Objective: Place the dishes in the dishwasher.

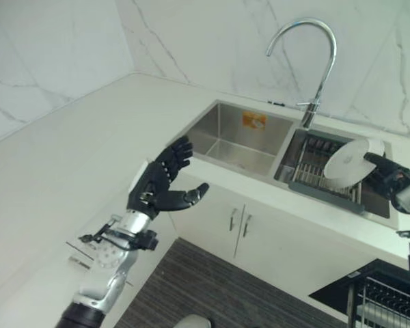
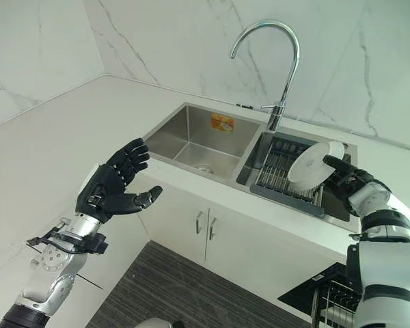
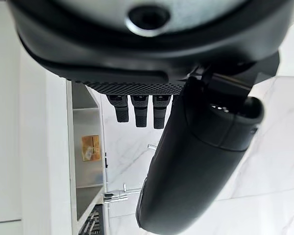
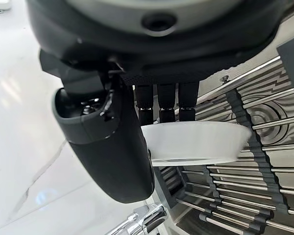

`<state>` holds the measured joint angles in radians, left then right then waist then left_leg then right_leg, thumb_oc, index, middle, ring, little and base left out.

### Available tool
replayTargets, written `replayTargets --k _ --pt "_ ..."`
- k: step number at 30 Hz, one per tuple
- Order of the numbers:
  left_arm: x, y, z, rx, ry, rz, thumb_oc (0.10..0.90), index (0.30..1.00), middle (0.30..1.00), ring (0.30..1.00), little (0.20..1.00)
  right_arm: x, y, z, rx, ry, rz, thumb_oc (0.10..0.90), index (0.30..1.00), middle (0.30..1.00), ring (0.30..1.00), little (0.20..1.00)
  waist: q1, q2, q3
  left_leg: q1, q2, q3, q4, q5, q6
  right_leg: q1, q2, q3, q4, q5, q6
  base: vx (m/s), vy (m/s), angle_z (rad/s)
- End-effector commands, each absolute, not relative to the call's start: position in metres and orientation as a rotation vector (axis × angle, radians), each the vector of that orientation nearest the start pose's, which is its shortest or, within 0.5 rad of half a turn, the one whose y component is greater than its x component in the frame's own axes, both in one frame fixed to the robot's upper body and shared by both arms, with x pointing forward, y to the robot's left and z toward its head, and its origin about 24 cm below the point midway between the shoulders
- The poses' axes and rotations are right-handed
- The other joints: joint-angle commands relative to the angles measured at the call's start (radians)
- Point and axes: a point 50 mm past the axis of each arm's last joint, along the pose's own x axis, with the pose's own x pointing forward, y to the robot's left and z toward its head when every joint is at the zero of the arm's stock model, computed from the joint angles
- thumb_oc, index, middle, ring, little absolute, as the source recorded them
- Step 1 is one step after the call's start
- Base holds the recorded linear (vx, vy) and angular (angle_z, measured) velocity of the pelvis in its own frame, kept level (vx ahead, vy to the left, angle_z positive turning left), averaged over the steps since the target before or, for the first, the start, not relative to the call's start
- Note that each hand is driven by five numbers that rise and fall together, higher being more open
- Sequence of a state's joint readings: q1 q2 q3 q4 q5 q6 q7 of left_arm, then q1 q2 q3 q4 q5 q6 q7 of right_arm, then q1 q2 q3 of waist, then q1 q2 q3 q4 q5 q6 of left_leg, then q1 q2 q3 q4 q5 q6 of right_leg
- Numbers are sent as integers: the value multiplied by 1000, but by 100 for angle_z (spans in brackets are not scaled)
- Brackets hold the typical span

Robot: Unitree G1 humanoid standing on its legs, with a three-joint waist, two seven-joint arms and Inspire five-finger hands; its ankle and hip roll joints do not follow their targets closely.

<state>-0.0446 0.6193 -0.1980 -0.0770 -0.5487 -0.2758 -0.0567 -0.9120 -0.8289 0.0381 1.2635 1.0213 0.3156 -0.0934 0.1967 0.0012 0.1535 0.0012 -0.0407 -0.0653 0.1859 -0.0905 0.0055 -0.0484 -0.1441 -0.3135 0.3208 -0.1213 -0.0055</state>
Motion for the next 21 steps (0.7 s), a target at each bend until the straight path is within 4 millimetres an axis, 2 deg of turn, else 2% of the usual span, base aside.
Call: replayTargets --k 1,6,13,14,17,21 --pt "252 194 142 28 -463 -340 800 900 900 900 900 346 -389 214 334 -11 -547 400 300 300 300 300 6 -12 -86 -55 122 52 114 -45 -98 27 -28 43 -21 -8 78 -65 92 -1" --pt "252 188 141 39 -453 -397 800 900 900 900 900 347 -389 231 247 -61 -518 400 300 300 300 300 -6 -17 -90 -50 114 59 114 -60 -87 20 -30 52 -21 -1 87 -57 78 -1" --pt "250 186 138 27 -445 -434 800 900 900 900 900 348 -378 272 203 -261 -444 400 300 300 300 300 -23 -34 -84 -42 93 65 114 -86 -67 4 -34 77 -21 17 106 -71 81 -4" --pt "247 186 143 162 -510 -415 800 900 900 900 900 349 -369 285 188 -338 -393 400 300 300 300 300 -29 -41 -80 -41 85 68 114 -95 -60 -6 -38 86 -21 27 115 -114 116 -15" --pt "244 186 146 342 -561 -406 800 900 900 900 900 347 -360 298 140 -402 -361 400 300 300 300 300 -40 -51 -76 -42 75 71 114 -103 -53 -18 -46 96 -21 41 129 -88 87 -25" --pt "245 192 142 372 -516 -446 800 900 900 900 900 336 -363 310 152 -501 -320 400 300 300 300 300 -62 -66 -66 -41 60 85 114 -122 -35 -49 -65 112 -21 73 157 -88 88 -17"
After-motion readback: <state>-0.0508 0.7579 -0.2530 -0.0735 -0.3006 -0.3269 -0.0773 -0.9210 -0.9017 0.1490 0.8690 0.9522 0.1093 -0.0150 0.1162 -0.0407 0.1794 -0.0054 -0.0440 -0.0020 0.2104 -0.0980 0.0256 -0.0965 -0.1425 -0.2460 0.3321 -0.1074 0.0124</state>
